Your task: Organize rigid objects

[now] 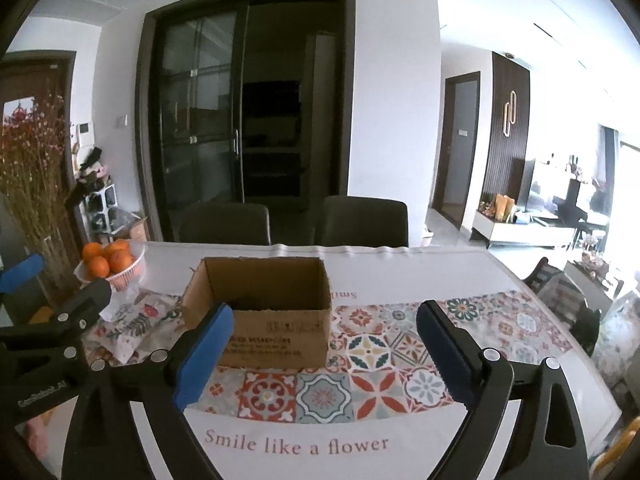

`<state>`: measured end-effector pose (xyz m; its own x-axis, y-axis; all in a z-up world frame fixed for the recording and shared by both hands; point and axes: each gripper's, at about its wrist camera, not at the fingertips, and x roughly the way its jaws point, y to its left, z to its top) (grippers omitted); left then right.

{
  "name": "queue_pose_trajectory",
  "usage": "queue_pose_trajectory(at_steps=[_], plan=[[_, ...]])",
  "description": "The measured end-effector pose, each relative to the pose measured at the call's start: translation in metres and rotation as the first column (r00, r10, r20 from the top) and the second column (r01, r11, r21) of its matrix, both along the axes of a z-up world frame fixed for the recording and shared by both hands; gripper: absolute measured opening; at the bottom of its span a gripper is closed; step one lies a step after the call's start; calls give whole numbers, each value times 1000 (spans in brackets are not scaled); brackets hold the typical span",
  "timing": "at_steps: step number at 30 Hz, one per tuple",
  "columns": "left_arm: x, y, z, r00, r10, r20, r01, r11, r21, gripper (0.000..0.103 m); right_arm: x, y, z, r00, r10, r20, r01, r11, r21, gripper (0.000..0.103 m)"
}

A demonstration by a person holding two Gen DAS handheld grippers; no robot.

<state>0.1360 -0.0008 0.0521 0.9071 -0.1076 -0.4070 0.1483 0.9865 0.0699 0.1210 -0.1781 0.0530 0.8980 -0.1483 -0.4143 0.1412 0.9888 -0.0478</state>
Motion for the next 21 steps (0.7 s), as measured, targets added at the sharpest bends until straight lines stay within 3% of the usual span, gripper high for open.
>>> queue_pose_trajectory(at_steps=[21], plan=[[-29,8,1,1000,11,12,-11,1000,-14,103,-30,2,-3,1000,12,20,-12,1000,1,94]])
